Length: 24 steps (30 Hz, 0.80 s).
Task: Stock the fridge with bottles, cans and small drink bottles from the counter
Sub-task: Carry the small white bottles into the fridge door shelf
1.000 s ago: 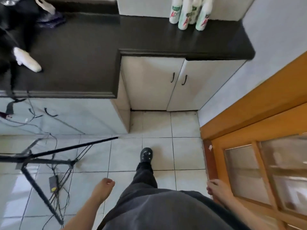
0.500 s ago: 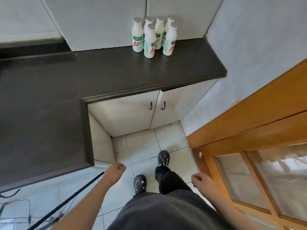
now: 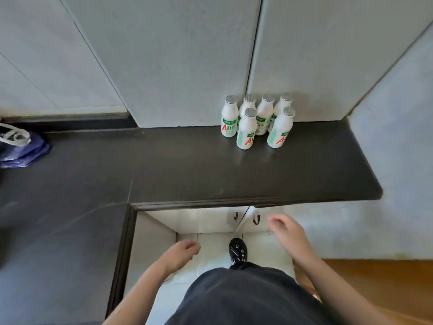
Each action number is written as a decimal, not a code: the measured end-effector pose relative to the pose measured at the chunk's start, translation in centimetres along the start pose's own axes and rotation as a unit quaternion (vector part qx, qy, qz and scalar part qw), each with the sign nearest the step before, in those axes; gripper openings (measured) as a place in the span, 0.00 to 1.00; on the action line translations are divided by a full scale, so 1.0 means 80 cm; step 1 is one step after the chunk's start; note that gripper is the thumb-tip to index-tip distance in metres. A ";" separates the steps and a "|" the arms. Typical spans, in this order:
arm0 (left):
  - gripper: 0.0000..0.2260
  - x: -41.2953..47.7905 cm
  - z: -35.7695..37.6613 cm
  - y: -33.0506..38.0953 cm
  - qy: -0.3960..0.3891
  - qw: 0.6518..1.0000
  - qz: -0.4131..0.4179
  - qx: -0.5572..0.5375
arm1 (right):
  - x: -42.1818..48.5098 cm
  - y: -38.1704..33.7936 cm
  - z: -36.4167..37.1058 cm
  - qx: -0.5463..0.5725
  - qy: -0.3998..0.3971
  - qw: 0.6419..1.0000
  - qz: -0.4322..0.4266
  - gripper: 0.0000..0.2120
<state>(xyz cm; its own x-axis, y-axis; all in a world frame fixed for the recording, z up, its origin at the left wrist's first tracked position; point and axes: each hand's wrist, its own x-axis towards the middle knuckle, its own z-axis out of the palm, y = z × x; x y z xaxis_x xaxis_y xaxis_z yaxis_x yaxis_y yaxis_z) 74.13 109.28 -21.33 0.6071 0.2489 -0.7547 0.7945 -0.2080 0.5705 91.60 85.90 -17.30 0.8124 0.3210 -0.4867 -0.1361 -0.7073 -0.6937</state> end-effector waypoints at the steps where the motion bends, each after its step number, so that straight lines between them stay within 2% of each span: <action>1: 0.05 0.010 -0.010 0.032 0.009 1.000 0.026 -0.009 | 0.017 -0.019 -0.014 0.014 0.011 0.999 -0.028 0.05; 4: 0.04 0.030 -0.035 0.130 0.101 0.987 0.109 -0.058 | 0.064 -0.067 -0.055 0.028 0.073 0.993 -0.087 0.06; 7: 0.06 0.038 -0.050 0.214 0.217 0.950 0.177 -0.137 | 0.107 -0.110 -0.090 0.044 0.150 0.977 -0.145 0.10; 9: 0.05 0.043 -0.052 0.255 0.255 0.933 0.217 -0.134 | 0.131 -0.137 -0.108 0.047 0.189 0.967 -0.165 0.14; 13: 0.15 0.070 -0.058 0.320 0.284 0.911 0.293 -0.059 | 0.171 -0.175 -0.131 0.010 0.237 0.952 -0.197 0.21; 17: 0.21 0.103 -0.060 0.362 0.280 0.905 0.318 -0.014 | 0.191 -0.190 -0.135 -0.042 0.227 0.955 -0.186 0.22; 21: 0.20 0.121 -0.056 0.377 0.290 0.899 0.327 0.042 | 0.198 -0.189 -0.130 -0.035 0.190 0.965 -0.176 0.22; 24: 0.17 0.124 -0.055 0.375 0.289 0.899 0.324 0.054 | 0.205 -0.189 -0.126 -0.056 0.200 0.961 -0.183 0.22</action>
<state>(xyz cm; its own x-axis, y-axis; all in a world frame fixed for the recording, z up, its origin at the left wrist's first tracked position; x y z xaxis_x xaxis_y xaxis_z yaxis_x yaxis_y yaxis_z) 104.08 109.66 -10.25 0.8739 0.4846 0.0374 0.2830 -0.5700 0.7714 112.70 95.51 -9.47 0.9504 0.3090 0.0366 0.2432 -0.6643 -0.7068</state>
